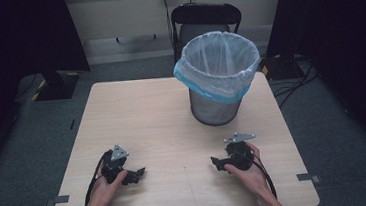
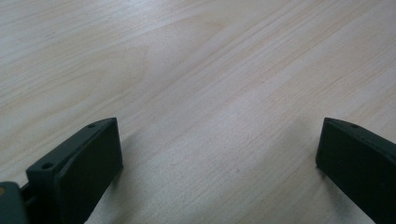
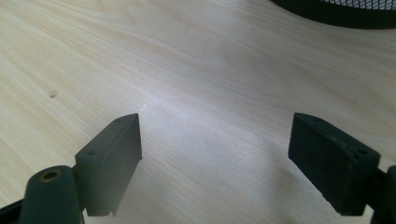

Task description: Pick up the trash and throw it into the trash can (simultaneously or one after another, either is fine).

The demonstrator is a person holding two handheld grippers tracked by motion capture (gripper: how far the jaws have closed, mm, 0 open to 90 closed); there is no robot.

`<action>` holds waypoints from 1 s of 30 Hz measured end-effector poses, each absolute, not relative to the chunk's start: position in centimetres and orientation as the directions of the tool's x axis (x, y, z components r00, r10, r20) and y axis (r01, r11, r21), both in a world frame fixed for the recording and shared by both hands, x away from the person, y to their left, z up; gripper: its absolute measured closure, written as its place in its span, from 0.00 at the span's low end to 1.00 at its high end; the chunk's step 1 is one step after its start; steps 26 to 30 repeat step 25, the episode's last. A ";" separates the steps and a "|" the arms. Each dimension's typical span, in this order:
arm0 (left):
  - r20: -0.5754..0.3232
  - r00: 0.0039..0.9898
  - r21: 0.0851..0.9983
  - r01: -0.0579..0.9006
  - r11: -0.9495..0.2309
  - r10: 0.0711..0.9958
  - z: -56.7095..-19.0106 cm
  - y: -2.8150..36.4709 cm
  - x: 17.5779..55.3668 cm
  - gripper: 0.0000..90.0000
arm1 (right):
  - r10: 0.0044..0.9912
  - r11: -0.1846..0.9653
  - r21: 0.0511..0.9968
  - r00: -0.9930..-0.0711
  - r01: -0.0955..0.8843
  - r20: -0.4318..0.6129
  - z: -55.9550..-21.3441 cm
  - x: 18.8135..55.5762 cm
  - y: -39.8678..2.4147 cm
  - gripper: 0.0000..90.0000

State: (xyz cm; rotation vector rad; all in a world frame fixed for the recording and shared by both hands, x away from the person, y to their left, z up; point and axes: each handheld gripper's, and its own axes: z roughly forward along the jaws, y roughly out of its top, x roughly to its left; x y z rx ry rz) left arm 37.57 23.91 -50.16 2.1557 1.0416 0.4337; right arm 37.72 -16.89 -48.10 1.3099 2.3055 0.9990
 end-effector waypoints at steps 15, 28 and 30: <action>-0.001 0.619 0.713 0.551 -0.434 0.785 -50.2 23.9 37.6 0.00 | 0.856 0.354 0.732 -0.517 0.582 -0.003 -50.0 36.7 -16.3 0.15; -0.002 0.620 0.713 0.551 -0.434 0.785 -50.2 23.9 37.6 0.00 | 0.859 0.354 0.732 -0.512 0.582 -0.008 -50.0 36.7 -16.3 0.15; -0.002 0.620 0.713 0.551 -0.434 0.785 -50.2 23.9 37.6 0.00 | 0.859 0.354 0.732 -0.512 0.582 -0.008 -50.0 36.7 -16.3 0.15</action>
